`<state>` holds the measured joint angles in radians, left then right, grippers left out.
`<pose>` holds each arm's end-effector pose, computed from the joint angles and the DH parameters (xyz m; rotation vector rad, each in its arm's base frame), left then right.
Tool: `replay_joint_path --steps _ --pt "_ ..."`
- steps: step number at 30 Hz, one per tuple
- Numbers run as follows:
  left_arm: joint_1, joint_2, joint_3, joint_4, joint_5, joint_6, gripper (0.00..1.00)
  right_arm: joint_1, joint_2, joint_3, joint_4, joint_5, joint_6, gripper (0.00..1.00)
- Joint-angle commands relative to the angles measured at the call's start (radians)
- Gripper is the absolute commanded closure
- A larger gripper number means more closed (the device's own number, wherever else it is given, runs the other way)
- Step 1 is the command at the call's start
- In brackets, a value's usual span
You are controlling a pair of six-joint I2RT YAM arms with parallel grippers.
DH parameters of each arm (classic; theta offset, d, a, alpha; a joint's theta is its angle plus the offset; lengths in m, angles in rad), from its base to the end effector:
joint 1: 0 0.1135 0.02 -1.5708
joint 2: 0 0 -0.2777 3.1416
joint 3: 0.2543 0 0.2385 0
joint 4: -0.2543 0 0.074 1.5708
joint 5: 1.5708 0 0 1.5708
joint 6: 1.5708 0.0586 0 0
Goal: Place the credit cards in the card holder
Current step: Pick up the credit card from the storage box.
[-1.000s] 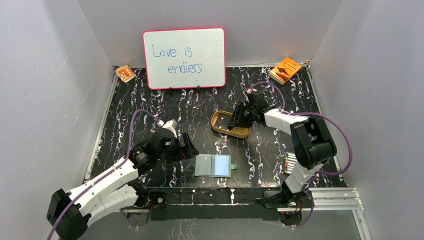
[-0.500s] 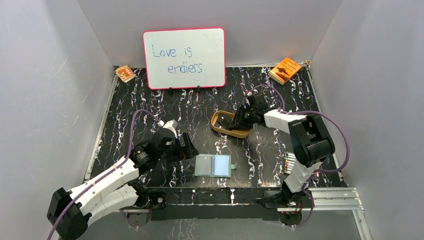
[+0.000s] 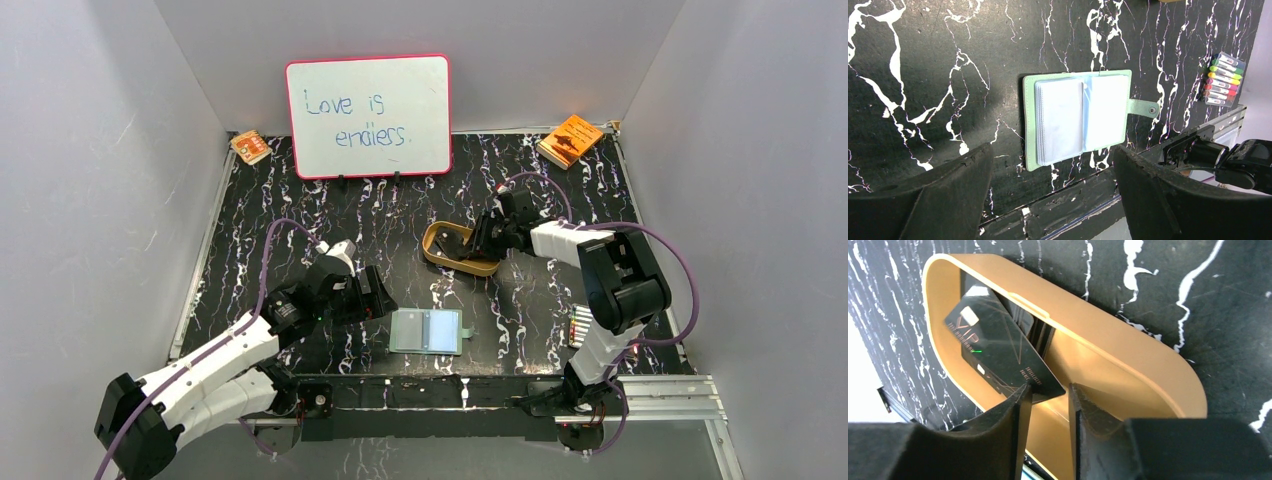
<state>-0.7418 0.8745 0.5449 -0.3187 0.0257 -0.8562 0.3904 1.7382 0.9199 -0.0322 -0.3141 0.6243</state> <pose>0.1357 -0.1264 0.2286 -0.1206 2.3713 -0.8670 0.3199 0.1512 0.1623 0.1459 2.5392 0.8159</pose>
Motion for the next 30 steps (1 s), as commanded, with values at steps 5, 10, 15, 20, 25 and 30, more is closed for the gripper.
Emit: replay_joint_path --steps 5,10,15,20,25,30 --pt "-0.002 -0.009 -0.010 -0.014 -0.012 0.004 0.15 -0.008 -0.021 -0.004 0.054 -0.047 0.002 0.51" --pt "-0.002 -0.009 -0.009 -0.015 -0.012 0.004 0.15 -0.015 -0.010 -0.003 0.073 -0.079 0.017 0.51" --pt "-0.001 -0.003 -0.005 -0.015 -0.012 0.005 0.15 -0.020 -0.011 -0.013 0.094 -0.105 0.030 0.60" --pt "-0.002 0.005 -0.001 -0.014 -0.012 0.008 0.15 -0.022 -0.014 -0.019 0.104 -0.121 0.037 0.68" --pt "0.000 0.008 0.000 -0.012 -0.012 0.008 0.15 -0.028 -0.022 -0.026 0.113 -0.138 0.043 0.79" --pt "-0.002 0.006 -0.002 -0.012 -0.011 0.007 0.15 -0.030 -0.056 -0.044 0.121 -0.150 0.066 0.92"
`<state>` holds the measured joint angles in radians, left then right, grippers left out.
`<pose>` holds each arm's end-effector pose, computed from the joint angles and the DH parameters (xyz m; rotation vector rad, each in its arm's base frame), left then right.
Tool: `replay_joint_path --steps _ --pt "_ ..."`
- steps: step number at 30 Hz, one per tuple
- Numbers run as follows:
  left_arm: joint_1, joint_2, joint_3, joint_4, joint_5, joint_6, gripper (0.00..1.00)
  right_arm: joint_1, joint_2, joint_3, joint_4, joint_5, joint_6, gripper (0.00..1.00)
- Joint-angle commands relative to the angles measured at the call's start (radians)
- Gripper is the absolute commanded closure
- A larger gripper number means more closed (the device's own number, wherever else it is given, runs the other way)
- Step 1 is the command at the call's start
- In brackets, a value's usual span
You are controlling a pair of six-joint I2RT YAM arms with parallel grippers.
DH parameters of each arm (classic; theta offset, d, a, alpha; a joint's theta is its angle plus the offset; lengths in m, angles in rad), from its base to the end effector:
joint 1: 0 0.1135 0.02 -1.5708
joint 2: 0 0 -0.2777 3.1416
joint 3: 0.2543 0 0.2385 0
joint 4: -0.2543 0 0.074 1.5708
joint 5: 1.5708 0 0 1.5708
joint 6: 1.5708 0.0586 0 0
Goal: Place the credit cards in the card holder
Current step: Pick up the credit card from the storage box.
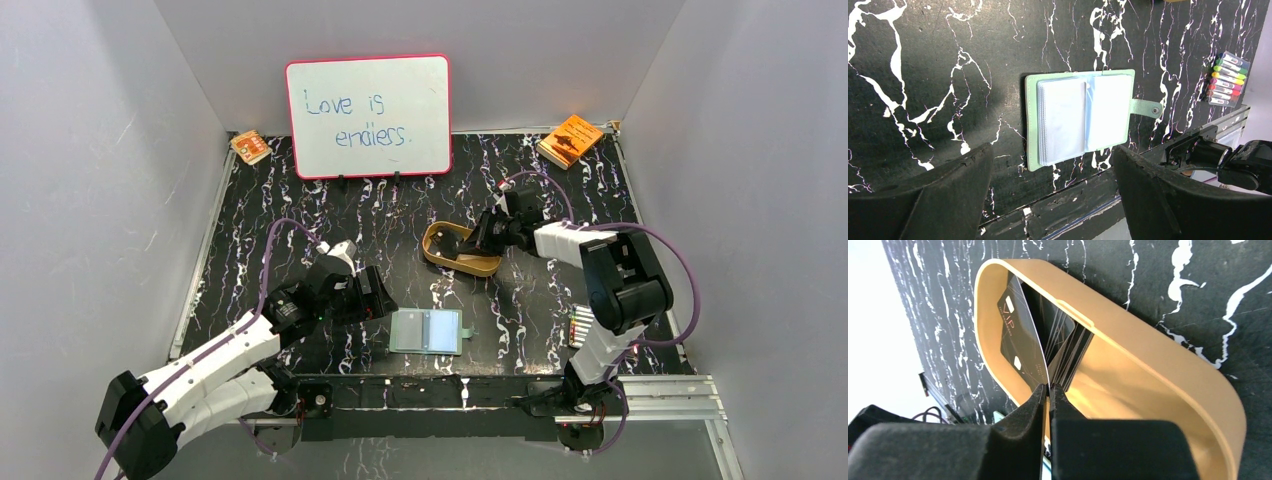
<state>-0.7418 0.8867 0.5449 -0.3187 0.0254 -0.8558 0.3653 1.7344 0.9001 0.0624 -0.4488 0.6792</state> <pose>0.1367 -0.1273 0.2265 -0.1211 2.3829 -0.8578 0.3230 0.1508 0.1683 0.1514 2.4826 1.0111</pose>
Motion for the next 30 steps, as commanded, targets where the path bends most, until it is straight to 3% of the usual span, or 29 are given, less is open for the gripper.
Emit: replay_joint_path --steps 1,2,9,13,22,26,30 --pt "-0.002 -0.007 -0.002 -0.013 -0.011 0.007 0.15 -0.004 -0.064 -0.031 0.027 -0.018 0.018 0.95" --pt "-0.002 -0.009 -0.002 -0.013 -0.012 0.007 0.15 -0.004 -0.080 -0.036 0.027 -0.020 0.026 1.00" --pt "-0.001 -0.016 0.008 -0.019 -0.049 0.006 0.15 -0.008 -0.225 -0.048 -0.058 -0.024 0.071 1.00" --pt "-0.001 -0.024 0.020 -0.030 -0.073 0.001 0.15 -0.012 -0.351 -0.045 -0.200 -0.013 0.136 1.00" --pt "-0.001 -0.060 0.055 -0.041 -0.128 -0.053 0.15 -0.028 -0.729 -0.203 -0.243 -0.067 0.535 1.00" --pt "-0.001 -0.103 0.080 0.066 -0.083 -0.083 0.12 -0.027 -0.855 -0.203 -0.209 -0.084 0.571 1.00" --pt "0.000 -0.130 0.070 0.301 -0.027 -0.159 0.08 -0.026 -0.904 -0.181 -0.162 -0.094 0.540 1.00"
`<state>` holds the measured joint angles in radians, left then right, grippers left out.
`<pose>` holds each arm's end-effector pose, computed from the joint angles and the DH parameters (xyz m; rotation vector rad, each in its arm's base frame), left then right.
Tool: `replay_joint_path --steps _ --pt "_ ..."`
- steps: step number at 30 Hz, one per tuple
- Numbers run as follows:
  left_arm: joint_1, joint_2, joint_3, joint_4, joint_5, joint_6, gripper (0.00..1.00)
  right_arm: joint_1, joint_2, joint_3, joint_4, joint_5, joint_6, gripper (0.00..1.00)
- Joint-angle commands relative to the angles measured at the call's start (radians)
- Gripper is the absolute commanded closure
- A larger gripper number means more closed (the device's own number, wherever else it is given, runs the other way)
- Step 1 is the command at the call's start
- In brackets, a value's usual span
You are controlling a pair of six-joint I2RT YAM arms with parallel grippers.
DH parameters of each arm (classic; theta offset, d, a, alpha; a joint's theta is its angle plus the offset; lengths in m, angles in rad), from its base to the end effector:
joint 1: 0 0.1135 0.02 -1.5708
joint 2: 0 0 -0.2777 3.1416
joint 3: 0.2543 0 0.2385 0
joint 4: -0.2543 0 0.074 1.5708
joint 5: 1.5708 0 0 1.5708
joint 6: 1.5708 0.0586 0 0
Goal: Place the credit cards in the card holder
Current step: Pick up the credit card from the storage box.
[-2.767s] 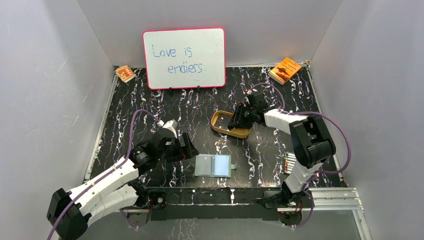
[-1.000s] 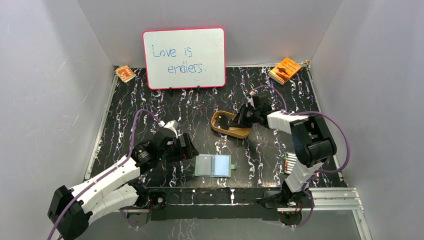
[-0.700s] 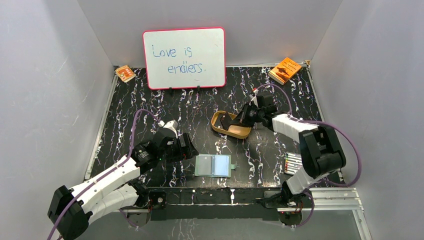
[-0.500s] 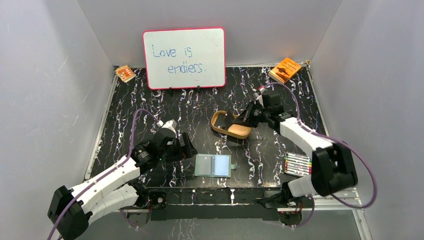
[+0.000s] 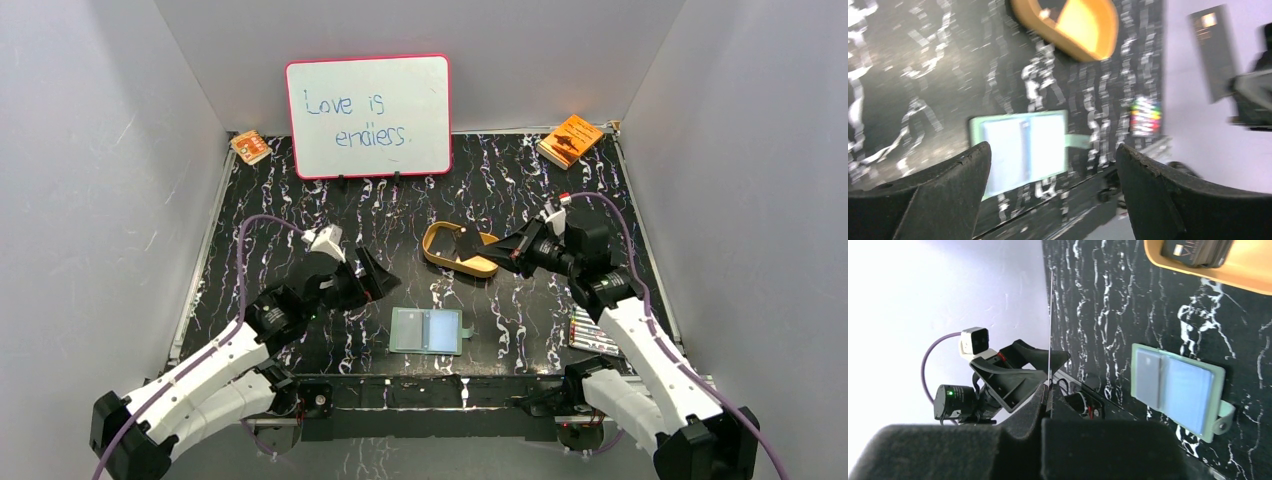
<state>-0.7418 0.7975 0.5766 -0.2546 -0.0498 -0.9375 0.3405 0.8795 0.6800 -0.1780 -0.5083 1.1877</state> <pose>0.1363 -0.1210 0.2595 -0.2478 2.1829 -0.9607 0.1766 0.0928 0.2944 0.5458 2.1467 1.4342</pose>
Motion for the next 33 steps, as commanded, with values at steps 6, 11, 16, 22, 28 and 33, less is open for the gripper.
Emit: replay_joint_path --steps 6,11,16,22,28,33 --pt "-0.001 0.077 0.115 0.513 0.125 -0.150 0.06 0.000 -0.105 0.009 0.204 -0.037 0.088 1.00" --pt "-0.001 0.209 0.179 0.623 0.156 -0.167 0.08 0.003 -0.107 0.022 0.219 -0.056 0.092 1.00" --pt "-0.001 0.343 0.220 0.747 0.243 -0.225 0.13 0.005 -0.105 0.034 0.228 -0.073 0.089 1.00" --pt "-0.003 0.458 0.294 0.745 0.325 -0.261 0.19 0.005 -0.086 0.044 0.228 -0.084 0.081 1.00" --pt "-0.003 0.489 0.305 0.780 0.358 -0.268 0.28 0.005 -0.081 0.044 0.239 -0.092 0.081 1.00" --pt "-0.003 0.526 0.306 0.823 0.394 -0.285 0.51 0.007 -0.057 0.060 0.249 -0.127 0.082 1.00"
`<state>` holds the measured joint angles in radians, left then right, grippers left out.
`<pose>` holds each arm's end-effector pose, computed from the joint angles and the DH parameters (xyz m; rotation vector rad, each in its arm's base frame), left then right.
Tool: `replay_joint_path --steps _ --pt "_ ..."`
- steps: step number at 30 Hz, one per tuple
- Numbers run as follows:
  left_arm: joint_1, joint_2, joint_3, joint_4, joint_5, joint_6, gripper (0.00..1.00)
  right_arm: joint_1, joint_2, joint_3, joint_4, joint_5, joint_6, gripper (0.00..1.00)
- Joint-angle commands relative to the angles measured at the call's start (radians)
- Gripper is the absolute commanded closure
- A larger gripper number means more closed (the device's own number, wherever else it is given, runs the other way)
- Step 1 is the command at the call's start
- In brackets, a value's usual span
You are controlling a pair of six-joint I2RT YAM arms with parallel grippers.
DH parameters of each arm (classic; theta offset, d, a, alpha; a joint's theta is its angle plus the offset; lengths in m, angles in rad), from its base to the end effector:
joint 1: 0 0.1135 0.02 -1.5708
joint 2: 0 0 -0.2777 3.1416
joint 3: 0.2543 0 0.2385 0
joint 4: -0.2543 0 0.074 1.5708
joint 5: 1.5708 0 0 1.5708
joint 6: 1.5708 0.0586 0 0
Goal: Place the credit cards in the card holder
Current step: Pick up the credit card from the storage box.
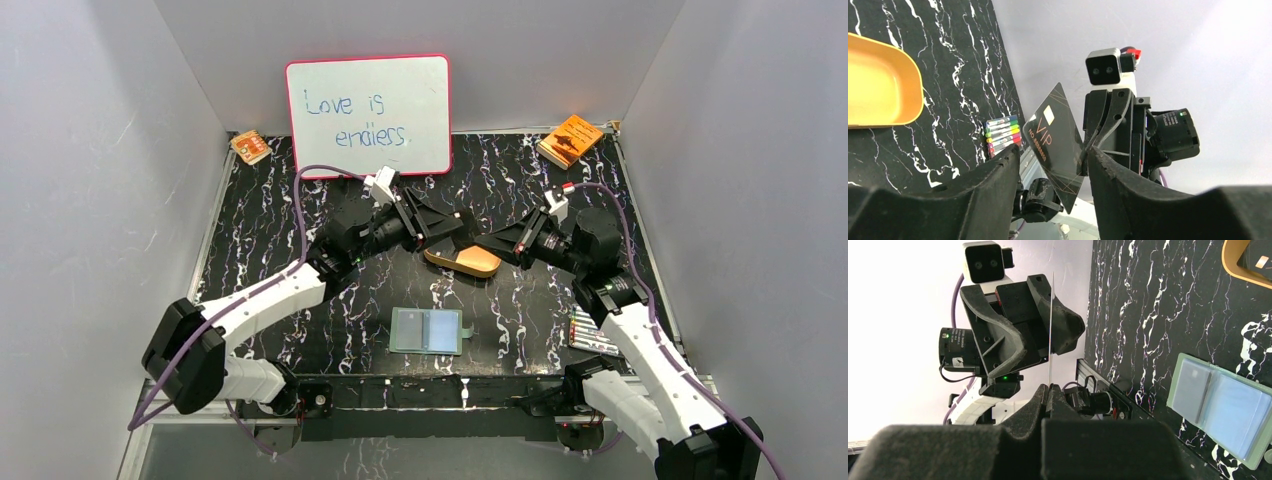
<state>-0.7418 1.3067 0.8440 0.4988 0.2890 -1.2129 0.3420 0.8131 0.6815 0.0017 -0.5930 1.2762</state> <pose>0.2180 -0.2224 0.3369 -0.1568 1.8235 -1.7027 0.1656 0.0937 0.3285 0.4070 1.9568 1.6334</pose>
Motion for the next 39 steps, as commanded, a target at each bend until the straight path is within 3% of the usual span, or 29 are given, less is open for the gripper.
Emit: replay_joint_path --steps 1,5,9,11,14,17,20,28,32,39 --pt "-0.002 0.019 0.039 0.072 0.057 -0.012 0.52 0.006 0.010 0.061 0.070 -0.046 -0.006 1.00" --pt "-0.002 0.020 0.033 0.088 0.063 -0.003 0.69 0.007 0.008 0.053 0.082 -0.060 -0.001 1.00" --pt "-0.004 0.019 0.023 0.105 0.082 0.011 1.00 0.008 0.006 0.041 0.112 -0.098 -0.010 1.00" --pt "-0.003 0.006 0.013 0.104 0.084 0.019 1.00 0.007 0.024 0.057 0.113 -0.150 -0.054 1.00" --pt "-0.003 -0.034 -0.006 0.076 0.098 0.045 1.00 0.007 0.030 0.110 0.026 -0.176 -0.148 0.62" --pt "-0.002 -0.091 -0.031 0.023 0.151 0.094 1.00 0.005 0.054 0.167 -0.051 -0.224 -0.239 0.46" --pt "-0.002 -0.150 -0.067 0.009 0.252 0.121 1.00 0.005 0.076 0.209 -0.083 -0.273 -0.303 0.43" --pt "0.001 -0.279 -0.144 0.072 0.392 0.100 1.00 0.005 0.102 0.235 0.046 -0.426 -0.304 0.48" --pt "0.002 -0.287 -0.136 0.072 0.368 0.100 1.00 0.011 0.119 0.265 0.042 -0.470 -0.313 0.46" --pt "0.002 -0.264 -0.131 0.108 0.280 0.040 1.00 0.061 0.131 0.271 0.000 -0.416 -0.330 0.44"
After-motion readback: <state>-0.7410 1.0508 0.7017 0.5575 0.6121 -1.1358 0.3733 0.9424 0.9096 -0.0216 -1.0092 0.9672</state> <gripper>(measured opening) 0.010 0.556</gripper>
